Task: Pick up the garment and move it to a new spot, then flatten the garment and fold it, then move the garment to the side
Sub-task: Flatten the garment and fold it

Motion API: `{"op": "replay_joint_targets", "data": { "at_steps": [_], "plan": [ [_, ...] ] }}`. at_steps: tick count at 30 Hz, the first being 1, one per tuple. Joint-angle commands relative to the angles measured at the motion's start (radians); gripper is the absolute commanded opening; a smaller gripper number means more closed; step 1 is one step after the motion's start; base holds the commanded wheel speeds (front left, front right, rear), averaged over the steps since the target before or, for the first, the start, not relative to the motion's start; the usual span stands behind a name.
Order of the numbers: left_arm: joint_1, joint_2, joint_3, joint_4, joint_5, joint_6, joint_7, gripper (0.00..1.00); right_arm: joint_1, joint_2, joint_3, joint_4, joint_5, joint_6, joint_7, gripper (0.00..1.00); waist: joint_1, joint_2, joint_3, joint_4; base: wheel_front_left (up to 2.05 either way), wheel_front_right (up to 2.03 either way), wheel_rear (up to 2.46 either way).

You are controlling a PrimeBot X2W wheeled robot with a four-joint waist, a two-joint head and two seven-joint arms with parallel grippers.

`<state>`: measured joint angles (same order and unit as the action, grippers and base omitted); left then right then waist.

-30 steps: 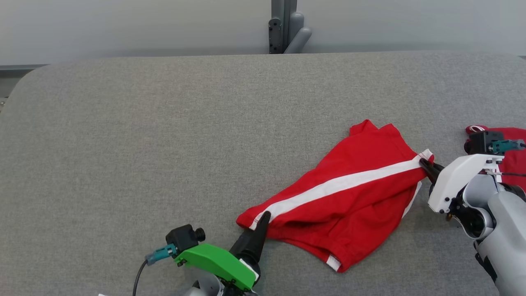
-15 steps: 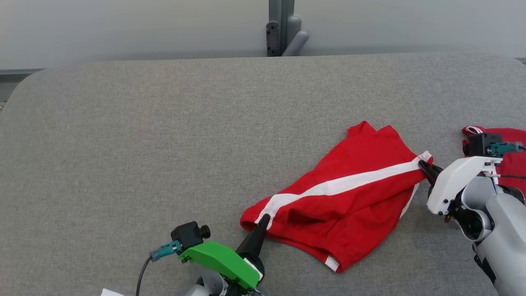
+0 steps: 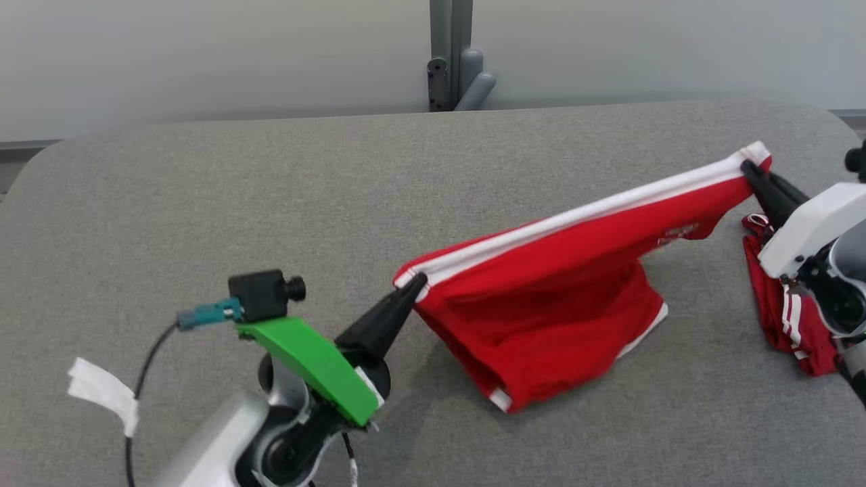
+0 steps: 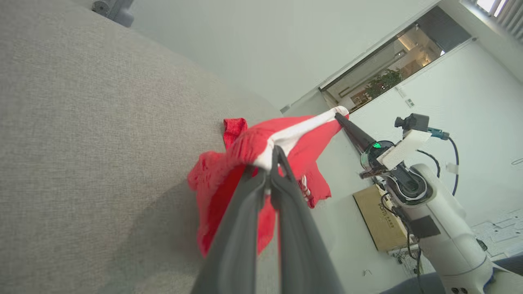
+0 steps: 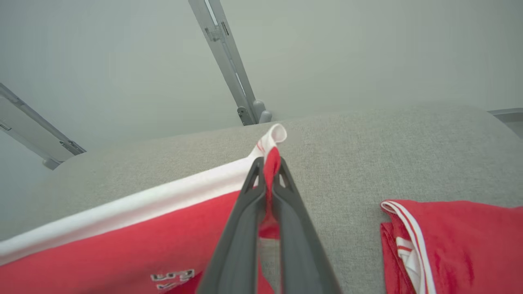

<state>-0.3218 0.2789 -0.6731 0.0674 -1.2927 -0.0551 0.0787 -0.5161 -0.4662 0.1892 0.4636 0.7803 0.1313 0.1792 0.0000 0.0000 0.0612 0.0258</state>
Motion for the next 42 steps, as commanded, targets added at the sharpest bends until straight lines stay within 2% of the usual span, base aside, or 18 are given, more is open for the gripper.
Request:
{"op": "replay_joint_targets", "data": {
  "at_steps": [1, 5, 6, 10, 15, 19, 21, 25, 31, 36, 39, 42],
  "plan": [
    [-0.025, 0.013, 0.009, -0.019, 0.008, 0.01, 0.007, 0.0, -0.006, -0.013, -0.009, -0.009, 0.002, -0.001, 0.005, 0.0, 0.0, 0.0, -0.003, -0.005, 0.0, 0.0, 0.0],
    [-0.095, 0.108, 0.047, -0.206, -0.008, 0.073, 0.111, 0.0, -0.035, -0.036, -0.063, -0.126, 0.013, -0.001, 0.046, 0.0, 0.0, 0.0, 0.006, -0.023, 0.0, 0.0, 0.0],
    [-0.144, 0.145, 0.068, -0.287, -0.029, 0.105, 0.171, 0.0, -0.055, -0.04, -0.094, -0.181, 0.02, -0.001, 0.076, 0.0, 0.0, 0.0, 0.02, -0.032, 0.0, 0.0, 0.0],
    [-0.283, 0.186, 0.093, -0.374, -0.06, 0.166, 0.297, 0.0, -0.133, -0.042, -0.155, -0.257, 0.011, -0.001, 0.142, 0.0, 0.0, 0.0, 0.082, -0.052, 0.0, 0.0, 0.0],
    [-0.515, 0.197, 0.097, -0.307, -0.031, 0.212, 0.427, 0.0, -0.282, -0.013, -0.216, -0.25, -0.036, -0.001, 0.193, 0.0, 0.0, 0.0, 0.199, -0.069, 0.0, 0.0, 0.0],
    [-0.723, 0.158, 0.098, -0.162, 0.014, 0.22, 0.469, 0.0, -0.429, 0.031, -0.241, -0.198, -0.099, -0.001, 0.179, 0.0, 0.0, 0.0, 0.304, -0.075, 0.0, 0.0, 0.0],
    [-0.825, 0.133, 0.098, -0.075, 0.047, 0.215, 0.468, 0.0, -0.51, 0.059, -0.258, -0.155, -0.136, -0.001, 0.149, 0.0, 0.0, 0.0, 0.353, -0.078, 0.0, 0.0, 0.0],
    [-1.009, 0.087, 0.095, 0.114, 0.138, 0.192, 0.41, 0.0, -0.677, 0.135, -0.313, -0.047, -0.232, -0.002, 0.015, 0.0, 0.0, 0.0, 0.431, -0.085, 0.0, 0.0, 0.0],
    [-1.206, 0.023, 0.104, 0.384, 0.284, 0.113, 0.183, 0.0, -0.885, 0.224, -0.348, 0.091, -0.342, -0.002, -0.247, 0.0, 0.0, 0.0, 0.502, -0.102, 0.0, 0.0, 0.0],
    [-1.222, 0.01, 0.093, 0.561, 0.365, 0.029, -0.035, 0.0, -0.924, 0.278, -0.297, 0.205, -0.333, -0.002, -0.388, 0.0, 0.0, 0.0, 0.511, -0.127, 0.0, 0.0, 0.0],
    [-1.156, 0.006, 0.057, 0.634, 0.393, -0.026, -0.104, 0.0, -0.85, 0.285, -0.2, 0.237, -0.305, -0.002, -0.411, 0.0, 0.0, 0.0, 0.509, -0.134, 0.0, 0.0, 0.0],
    [-1.066, 0.005, 0.021, 0.657, 0.381, -0.061, -0.144, 0.0, -0.746, 0.257, -0.084, 0.214, -0.253, -0.001, -0.427, 0.0, 0.0, 0.0, 0.493, -0.136, 0.0, 0.0, 0.0]
  ]
}}
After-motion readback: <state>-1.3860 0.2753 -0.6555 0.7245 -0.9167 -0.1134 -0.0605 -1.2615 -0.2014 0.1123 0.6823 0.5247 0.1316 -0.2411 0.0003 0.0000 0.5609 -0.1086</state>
